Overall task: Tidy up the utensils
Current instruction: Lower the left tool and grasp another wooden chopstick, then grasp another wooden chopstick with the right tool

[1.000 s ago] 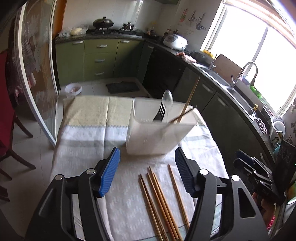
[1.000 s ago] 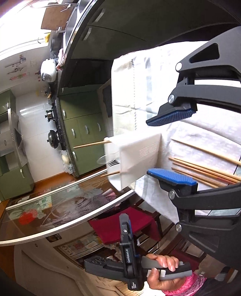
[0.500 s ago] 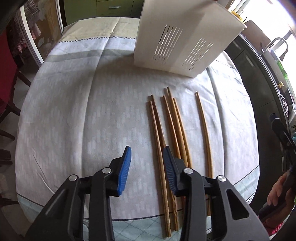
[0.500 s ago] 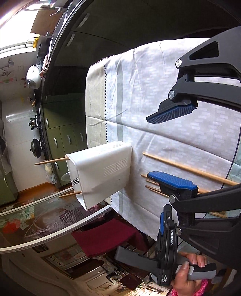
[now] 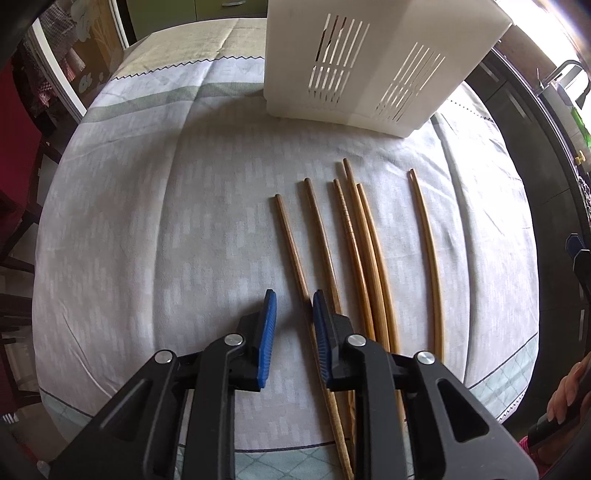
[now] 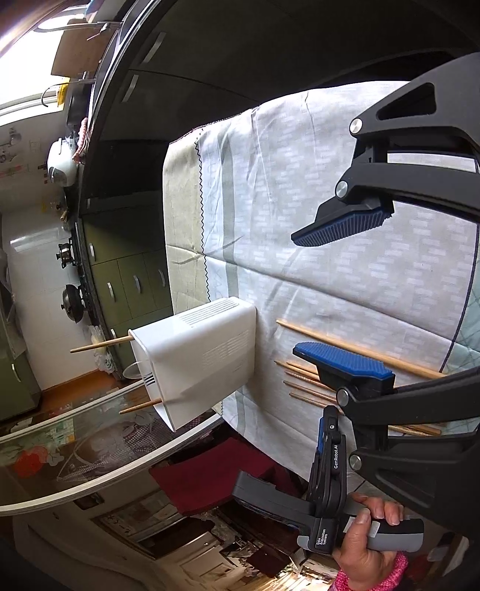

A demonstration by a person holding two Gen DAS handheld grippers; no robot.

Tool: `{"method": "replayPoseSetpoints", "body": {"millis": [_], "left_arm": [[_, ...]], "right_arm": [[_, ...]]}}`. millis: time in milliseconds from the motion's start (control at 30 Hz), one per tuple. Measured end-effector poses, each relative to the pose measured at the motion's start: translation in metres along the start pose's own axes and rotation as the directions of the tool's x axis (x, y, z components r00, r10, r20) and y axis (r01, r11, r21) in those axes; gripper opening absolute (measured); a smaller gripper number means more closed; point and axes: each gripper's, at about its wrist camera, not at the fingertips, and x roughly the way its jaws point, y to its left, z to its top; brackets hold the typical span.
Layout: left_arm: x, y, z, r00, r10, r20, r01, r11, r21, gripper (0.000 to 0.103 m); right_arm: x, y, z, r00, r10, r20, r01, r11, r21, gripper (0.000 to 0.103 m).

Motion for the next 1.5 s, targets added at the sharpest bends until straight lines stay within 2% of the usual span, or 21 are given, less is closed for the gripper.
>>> {"method": "replayPoseSetpoints", "body": {"millis": [100,367,533,767,967,1000,1033,1067,1100,1167,1200,1267,1300,1367,1433,1467,1500], "left_arm": [[0.001,0.004,0.002,1.0,0.013,-0.001,-0.013,1.0,0.02,0.009],[-0.003,0.023,0.0,0.998,0.061,0.0,-0.06,0.989,0.135,0.006],[-0.006,0.046,0.002,0.997,0.072,0.013,-0.073,0.99,0.119,0.006],[-0.009,0.055,0.002,0.998,0.057,0.019,-0.059,0.991,0.122,0.006],[-0.011,0.059,-0.003,0.998,0.049,0.029,-0.052,0.99,0.127,0.007],[-0.011,0.059,-0.004,0.998,0.048,0.031,-0.051,0.991,0.127,0.007],[-0.011,0.059,-0.006,0.998,0.047,0.032,-0.051,0.99,0.128,0.007],[-0.011,0.059,-0.006,0.998,0.046,0.032,-0.05,0.99,0.131,0.007],[-0.011,0.059,-0.006,0.999,0.044,0.03,-0.048,0.99,0.132,0.007],[-0.012,0.061,-0.006,0.999,0.036,0.021,-0.038,0.992,0.122,0.007],[-0.012,0.062,-0.005,1.0,0.026,0.011,-0.027,0.993,0.114,0.01],[-0.012,0.062,-0.002,1.0,0.0,-0.009,0.001,0.995,0.1,0.025],[-0.012,0.061,-0.002,1.0,-0.002,-0.015,0.003,0.995,0.1,0.037],[-0.012,0.058,-0.005,1.0,0.015,-0.009,-0.013,0.992,0.125,0.041],[-0.011,0.053,-0.006,0.999,0.033,0.001,-0.033,0.99,0.134,0.039],[-0.011,0.052,-0.006,0.998,0.055,0.009,-0.056,0.988,0.142,0.034],[-0.01,0.05,-0.006,0.997,0.072,0.02,-0.074,0.986,0.15,0.019]], "right_arm": [[0.012,0.008,-0.003,0.999,0.007,-0.041,-0.008,1.0,-0.025,0.054],[0.069,0.05,-0.007,0.983,-0.014,-0.182,-0.009,0.992,-0.126,0.054],[0.104,0.069,-0.015,0.962,-0.064,-0.265,0.012,0.981,-0.194,0.054],[0.129,0.081,-0.025,0.941,-0.133,-0.311,0.053,0.966,-0.253,0.052],[0.14,0.081,-0.024,0.939,-0.174,-0.296,0.093,0.959,-0.267,0.04],[0.141,0.081,-0.023,0.939,-0.176,-0.295,0.095,0.959,-0.268,0.035],[0.145,0.082,-0.021,0.939,-0.175,-0.296,0.093,0.958,-0.273,0.022],[0.146,0.082,-0.02,0.939,-0.171,-0.299,0.088,0.958,-0.272,0.015],[0.147,0.082,-0.019,0.938,-0.17,-0.302,0.086,0.958,-0.272,0.011],[0.147,0.082,-0.018,0.937,-0.166,-0.308,0.078,0.958,-0.278,0.01],[0.148,0.081,-0.017,0.936,-0.16,-0.314,0.074,0.96,-0.269,0.009],[0.148,0.079,-0.016,0.934,-0.151,-0.325,0.065,0.963,-0.262,0.008],[0.149,0.079,-0.015,0.933,-0.149,-0.327,0.062,0.963,-0.262,0.008],[0.147,0.078,-0.015,0.933,-0.151,-0.327,0.061,0.961,-0.269,0.008],[0.146,0.078,-0.015,0.933,-0.154,-0.325,0.063,0.96,-0.274,0.008],[0.145,0.078,-0.015,0.933,-0.154,-0.324,0.063,0.959,-0.276,0.008],[0.143,0.076,-0.016,0.934,-0.153,-0.323,0.062,0.96,-0.275,0.008]]}}
